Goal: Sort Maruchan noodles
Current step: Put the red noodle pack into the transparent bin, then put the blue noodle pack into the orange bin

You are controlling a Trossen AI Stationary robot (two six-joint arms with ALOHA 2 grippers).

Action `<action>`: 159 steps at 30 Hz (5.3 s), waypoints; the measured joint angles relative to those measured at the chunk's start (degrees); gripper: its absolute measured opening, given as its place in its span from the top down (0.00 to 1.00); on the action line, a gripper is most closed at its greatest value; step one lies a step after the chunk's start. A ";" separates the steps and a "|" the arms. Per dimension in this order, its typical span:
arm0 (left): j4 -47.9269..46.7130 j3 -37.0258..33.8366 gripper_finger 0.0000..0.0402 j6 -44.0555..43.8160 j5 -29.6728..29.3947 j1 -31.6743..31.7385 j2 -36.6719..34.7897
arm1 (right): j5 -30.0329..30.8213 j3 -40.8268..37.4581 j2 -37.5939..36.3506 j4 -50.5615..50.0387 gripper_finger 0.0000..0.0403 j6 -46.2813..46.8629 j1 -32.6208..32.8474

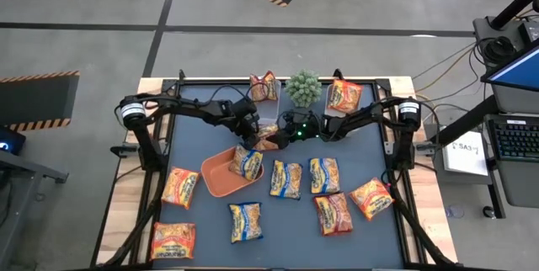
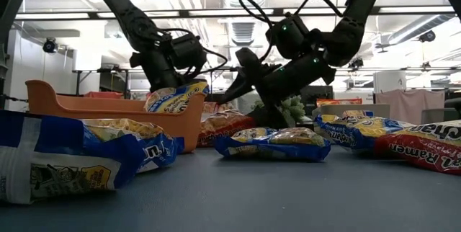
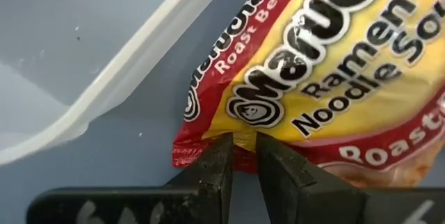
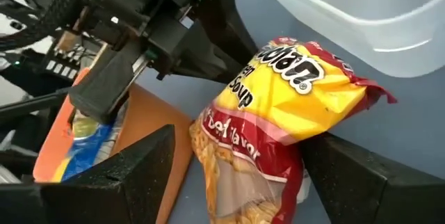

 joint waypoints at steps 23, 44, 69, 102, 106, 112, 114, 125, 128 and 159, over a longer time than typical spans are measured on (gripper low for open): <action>4.34 -0.05 0.88 2.35 -0.42 -0.31 -3.15 | 0.71 0.02 0.13 0.58 0.81 -2.86 -0.65; -0.45 -1.06 0.88 14.55 -1.91 -2.15 -28.65 | -0.35 1.24 -14.31 -11.83 0.82 -12.50 -0.73; 13.05 -10.32 0.88 12.11 -1.84 -6.40 -43.79 | 2.80 47.36 -2.36 -65.05 0.83 -74.28 -9.34; 13.73 -11.02 0.88 15.45 -1.86 -6.62 -46.98 | 17.72 73.64 21.73 -89.11 0.79 -102.12 -9.84; 14.02 -11.02 0.88 15.45 -1.86 -6.62 -46.98 | 17.69 73.63 21.73 -88.96 0.74 -102.22 -9.84; 14.01 -11.02 0.88 15.45 -1.86 -6.62 -46.96 | 17.72 73.99 21.73 -87.47 0.67 -100.67 -9.73; 14.17 -11.02 0.88 15.45 -1.86 -6.62 -46.96 | 17.74 74.01 21.73 -86.25 0.65 -100.03 -9.73; 13.51 -11.02 0.88 15.32 -1.86 -6.62 -46.96 | 18.09 74.24 20.09 -86.14 0.64 -94.11 -9.68; 11.74 -11.02 0.88 14.33 -1.90 -6.61 -46.96 | 17.19 74.31 18.02 -89.12 0.65 -89.66 -9.68; 4.45 -11.04 0.88 -8.38 -12.88 -31.86 -46.39 | -7.08 32.00 -11.23 -67.19 0.91 -51.23 10.84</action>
